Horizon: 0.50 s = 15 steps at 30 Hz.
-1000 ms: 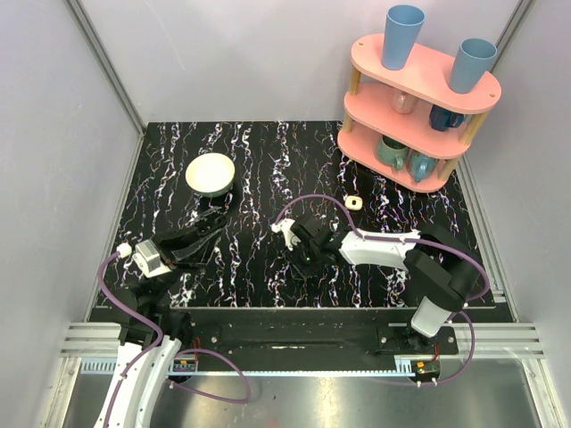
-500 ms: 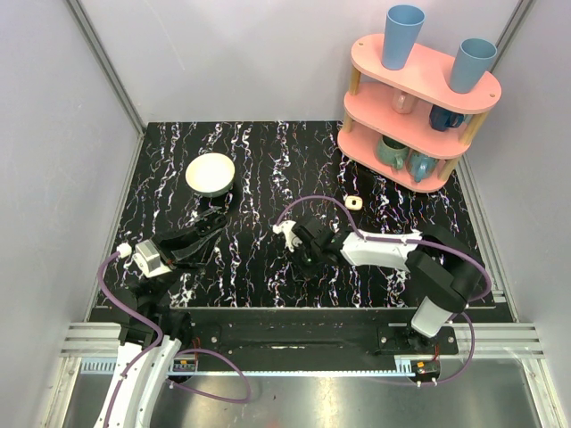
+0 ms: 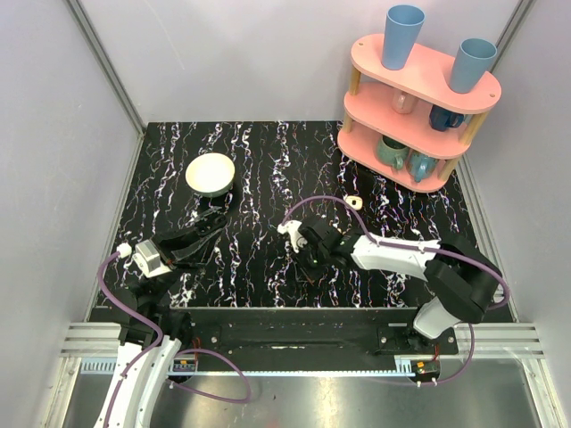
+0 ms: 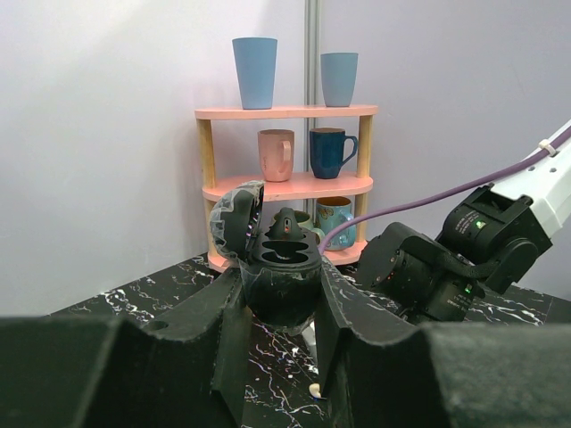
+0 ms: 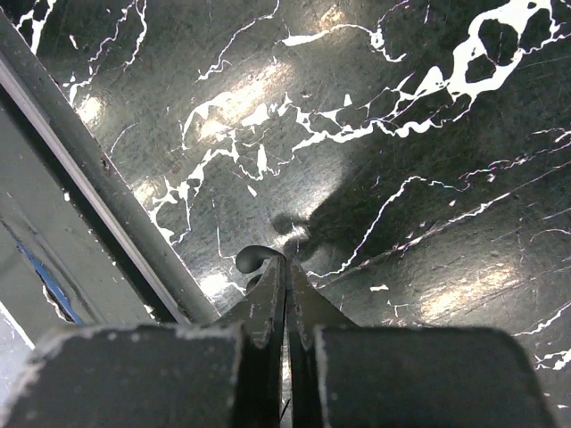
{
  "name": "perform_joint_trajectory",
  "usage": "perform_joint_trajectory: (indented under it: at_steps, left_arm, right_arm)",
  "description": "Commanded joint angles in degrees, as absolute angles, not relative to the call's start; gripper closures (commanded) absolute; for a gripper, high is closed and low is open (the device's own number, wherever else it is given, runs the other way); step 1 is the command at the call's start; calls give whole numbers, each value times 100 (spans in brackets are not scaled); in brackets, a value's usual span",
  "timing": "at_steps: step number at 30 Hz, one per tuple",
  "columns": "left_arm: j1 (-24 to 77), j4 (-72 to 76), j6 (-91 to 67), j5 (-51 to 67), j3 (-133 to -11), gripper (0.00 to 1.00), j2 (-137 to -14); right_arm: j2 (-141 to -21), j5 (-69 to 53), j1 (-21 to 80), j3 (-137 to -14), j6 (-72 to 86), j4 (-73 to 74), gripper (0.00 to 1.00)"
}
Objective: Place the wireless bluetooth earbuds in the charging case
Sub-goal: Pick up the left earbud from the center of the board.
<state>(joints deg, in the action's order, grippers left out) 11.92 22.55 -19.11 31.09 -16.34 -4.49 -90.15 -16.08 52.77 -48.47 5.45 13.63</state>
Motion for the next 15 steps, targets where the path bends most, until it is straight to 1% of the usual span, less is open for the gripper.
perform_joint_trajectory:
  at_steps: [1,6,10,11,14,15]
  left_arm:
    - [1151,2452,-1934,3041,-1679,94,-457]
    - [1160,2452,-1934,3067,-1679,95,-475]
    - [1151,2417,-2004,3120,-1714,95,-536]
    - [1160,2408,-2021,3138,-1731,95,-588]
    - [1169,2075,-1995,3155,-1924,100,-729]
    - [1169,1883,-1978,3164,-2047,100,-790]
  right_arm:
    - [-8763,-1503,5317,-4843,685,1248,99]
    - [-8166,-1046,5317,-4957,712,1204,100]
    - [-7498,-669,5405,-5386,362,1344,100]
    - [-7297,-398,5457,-5483,256,1467,100]
    - [-7024,-28,5642,-5888,-182,1652,100]
    - [-6988,165,5686,-5976,-272,1670,100]
